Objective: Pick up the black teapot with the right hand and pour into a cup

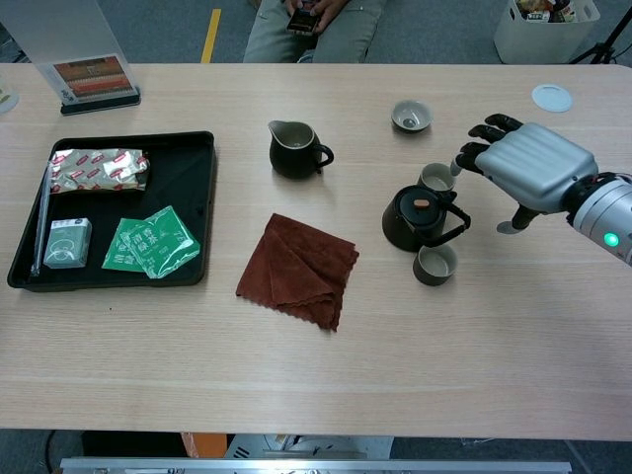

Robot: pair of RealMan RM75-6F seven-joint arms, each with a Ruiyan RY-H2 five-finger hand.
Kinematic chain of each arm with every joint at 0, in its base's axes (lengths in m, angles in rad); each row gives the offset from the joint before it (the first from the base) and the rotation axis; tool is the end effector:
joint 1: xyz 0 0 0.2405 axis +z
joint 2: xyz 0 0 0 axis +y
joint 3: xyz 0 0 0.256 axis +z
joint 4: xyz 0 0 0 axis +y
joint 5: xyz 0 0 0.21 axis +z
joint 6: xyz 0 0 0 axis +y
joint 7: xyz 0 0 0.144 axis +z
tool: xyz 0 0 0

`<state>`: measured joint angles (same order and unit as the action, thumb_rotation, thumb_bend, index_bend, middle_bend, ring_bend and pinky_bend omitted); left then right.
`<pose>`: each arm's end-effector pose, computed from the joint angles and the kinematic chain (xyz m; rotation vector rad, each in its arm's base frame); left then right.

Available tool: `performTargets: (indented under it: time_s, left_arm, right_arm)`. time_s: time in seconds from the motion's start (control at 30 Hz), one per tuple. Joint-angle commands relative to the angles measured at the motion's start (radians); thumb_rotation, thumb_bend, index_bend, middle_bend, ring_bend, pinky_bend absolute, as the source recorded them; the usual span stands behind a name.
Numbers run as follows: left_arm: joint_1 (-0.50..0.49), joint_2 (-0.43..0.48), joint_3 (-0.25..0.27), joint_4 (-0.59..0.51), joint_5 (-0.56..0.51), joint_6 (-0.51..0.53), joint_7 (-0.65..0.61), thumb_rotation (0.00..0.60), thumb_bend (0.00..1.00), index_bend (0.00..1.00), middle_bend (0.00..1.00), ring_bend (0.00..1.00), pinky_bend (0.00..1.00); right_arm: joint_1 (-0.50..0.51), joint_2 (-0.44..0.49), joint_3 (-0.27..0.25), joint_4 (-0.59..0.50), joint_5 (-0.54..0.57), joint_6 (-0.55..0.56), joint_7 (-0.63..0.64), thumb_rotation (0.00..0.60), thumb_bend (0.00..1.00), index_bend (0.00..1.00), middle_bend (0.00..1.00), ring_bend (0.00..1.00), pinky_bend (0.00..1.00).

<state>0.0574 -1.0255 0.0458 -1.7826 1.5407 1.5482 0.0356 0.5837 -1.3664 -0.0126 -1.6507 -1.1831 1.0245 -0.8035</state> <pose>-0.3033 0.1170 0.1677 -1.3341 -1.0322 -0.8264 -0.2167 -0.2753 0.0142 2.0433 -0.5271 0.4581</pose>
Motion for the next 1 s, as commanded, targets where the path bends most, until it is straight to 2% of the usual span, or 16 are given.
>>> performTargets:
  time_s: [0.03,0.2,0.4,0.67,1.0]
  left_arm:
    - [0.0,0.001,0.0,0.0,0.0,-0.001,-0.001,0.6,0.22,0.0,0.0,0.0,0.0]
    - [0.003,0.004,0.0,-0.001,0.001,0.004,-0.005,0.6,0.22,0.0,0.0,0.0,0.0]
    - [0.005,0.005,0.001,0.0,0.002,0.005,-0.007,0.6,0.22,0.0,0.0,0.0,0.0]
    - [0.008,0.006,0.003,0.0,0.004,0.009,-0.011,0.6,0.22,0.0,0.0,0.0,0.0]
    - [0.012,0.005,0.005,0.005,0.003,0.008,-0.016,0.6,0.22,0.0,0.0,0.0,0.0]
  right_arm:
    - [0.0,-0.017,-0.001,0.013,0.0,0.01,-0.014,0.6,0.0,0.26,0.23,0.08,0.0]
    - [0.006,-0.022,-0.005,-0.012,-0.02,0.008,-0.01,0.6,0.0,0.26,0.23,0.08,0.0]
    - [0.02,0.009,-0.026,-0.093,-0.097,-0.017,0.043,0.6,0.0,0.26,0.24,0.08,0.0]
    - [0.027,0.021,-0.07,-0.12,-0.209,-0.053,0.127,0.6,0.0,0.36,0.33,0.08,0.0]
    - [0.024,0.018,-0.096,-0.118,-0.206,-0.088,0.096,0.6,0.0,0.38,0.37,0.08,0.0]
